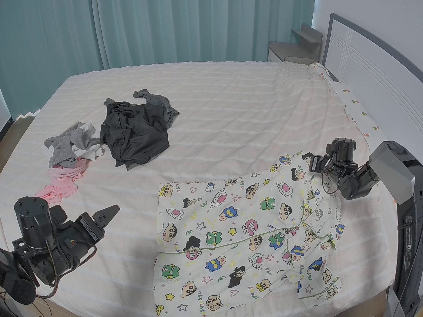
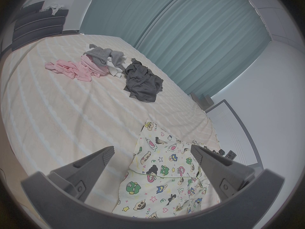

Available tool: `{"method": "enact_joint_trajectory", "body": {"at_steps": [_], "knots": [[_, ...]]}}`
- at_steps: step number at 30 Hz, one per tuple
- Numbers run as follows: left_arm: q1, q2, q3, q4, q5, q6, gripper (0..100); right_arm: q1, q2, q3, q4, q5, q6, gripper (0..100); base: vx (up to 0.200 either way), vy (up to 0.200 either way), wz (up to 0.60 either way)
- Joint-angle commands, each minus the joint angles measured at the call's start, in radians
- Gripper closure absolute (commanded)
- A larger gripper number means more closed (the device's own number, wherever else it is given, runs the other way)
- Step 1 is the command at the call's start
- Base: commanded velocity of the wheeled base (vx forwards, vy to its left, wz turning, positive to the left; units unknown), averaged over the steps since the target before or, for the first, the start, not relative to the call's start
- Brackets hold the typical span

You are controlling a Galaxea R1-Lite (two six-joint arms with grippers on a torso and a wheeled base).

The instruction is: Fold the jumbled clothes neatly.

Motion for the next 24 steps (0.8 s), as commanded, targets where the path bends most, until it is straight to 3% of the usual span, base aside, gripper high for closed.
{"method": "enact_joint_trajectory", "body": {"at_steps": [1, 5, 13, 18, 24], "knots": [[0.0, -0.001, 0.0, 0.0, 0.0, 0.0, 0, -0.012, 0.031, -0.016, -0.003, -0.001, 0.001, 0, 0.0, 0.0, 0.0], [0.0, -0.001, 0.0, 0.0, -0.001, 0.0, 0, -0.014, 0.03, -0.014, -0.011, -0.001, 0.014, 0, 0.0, 0.0, 0.0], [0.0, 0.003, 0.0, 0.0, -0.001, -0.002, 0, -0.03, -0.171, 0.151, -0.008, 0.016, 0.253, 0, 0.0, 0.0, 0.0], [-0.002, -0.004, -0.002, 0.0, -0.003, 0.0, 0, -0.058, -0.308, 0.32, -0.012, 0.019, 0.281, 0, 0.0, 0.0, 0.0], [-0.012, -0.002, 0.0, 0.0, -0.003, -0.005, 0, -0.061, -0.472, 0.513, -0.023, 0.08, 0.343, 0, -0.033, 0.0, 0.0]]}}
